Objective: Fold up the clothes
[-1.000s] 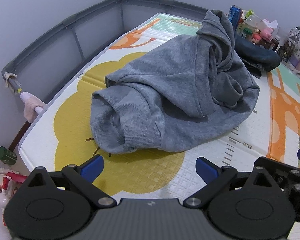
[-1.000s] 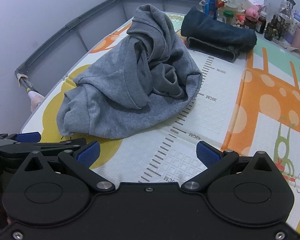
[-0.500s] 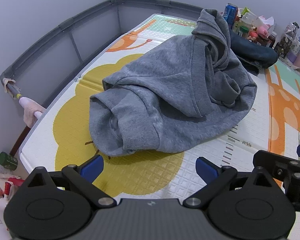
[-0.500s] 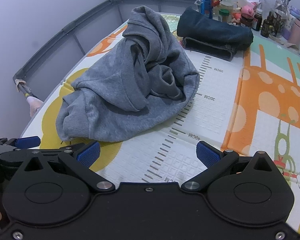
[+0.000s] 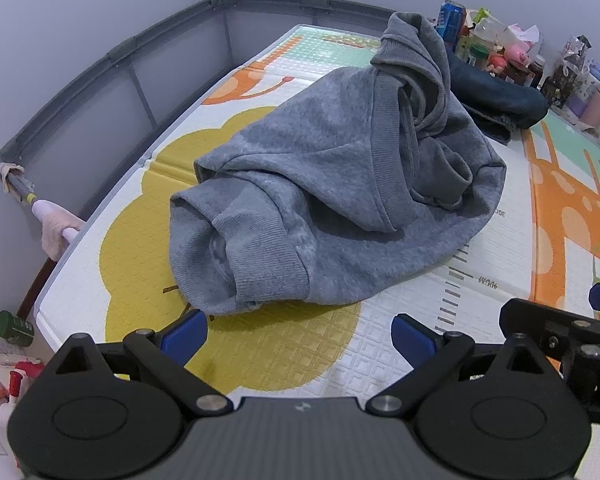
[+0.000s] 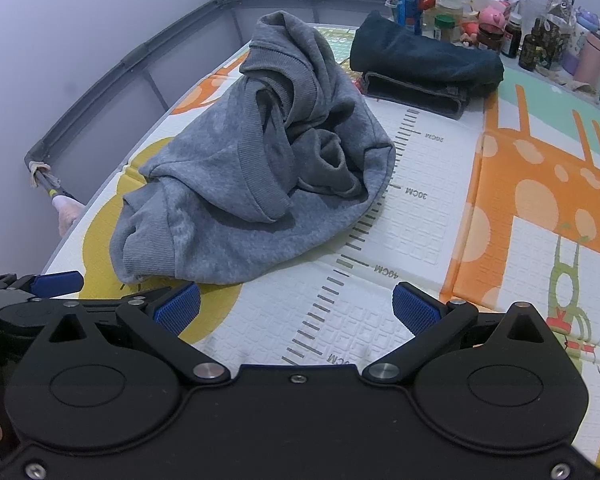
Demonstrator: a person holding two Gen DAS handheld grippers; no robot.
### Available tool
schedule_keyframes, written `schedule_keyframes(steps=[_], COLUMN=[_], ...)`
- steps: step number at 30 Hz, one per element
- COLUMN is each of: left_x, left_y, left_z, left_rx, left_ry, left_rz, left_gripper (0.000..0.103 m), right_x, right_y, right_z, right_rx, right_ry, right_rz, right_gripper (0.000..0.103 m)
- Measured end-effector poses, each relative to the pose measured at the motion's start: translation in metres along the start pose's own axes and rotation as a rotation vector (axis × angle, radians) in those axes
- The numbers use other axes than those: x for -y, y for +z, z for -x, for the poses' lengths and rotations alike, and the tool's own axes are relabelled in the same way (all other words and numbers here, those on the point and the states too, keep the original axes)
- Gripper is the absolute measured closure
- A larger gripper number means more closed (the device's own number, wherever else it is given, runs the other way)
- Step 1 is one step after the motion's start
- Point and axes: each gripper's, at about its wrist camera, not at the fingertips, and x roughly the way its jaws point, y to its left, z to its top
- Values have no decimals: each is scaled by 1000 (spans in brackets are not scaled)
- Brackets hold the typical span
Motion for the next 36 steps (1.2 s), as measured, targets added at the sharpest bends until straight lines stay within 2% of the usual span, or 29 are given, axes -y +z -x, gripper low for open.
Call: schedule_keyframes(steps=[36], left_x=[13], left_y=[5], left_z=[-4], left_rx=[-11], left_ry=[10], left_rz=[-34], left_gripper=[3], right_x=[10], right_y=[6], right_z=[-7], right_rx=[-22], right_ry=[-5], right_rz=[-16], right_gripper=[0])
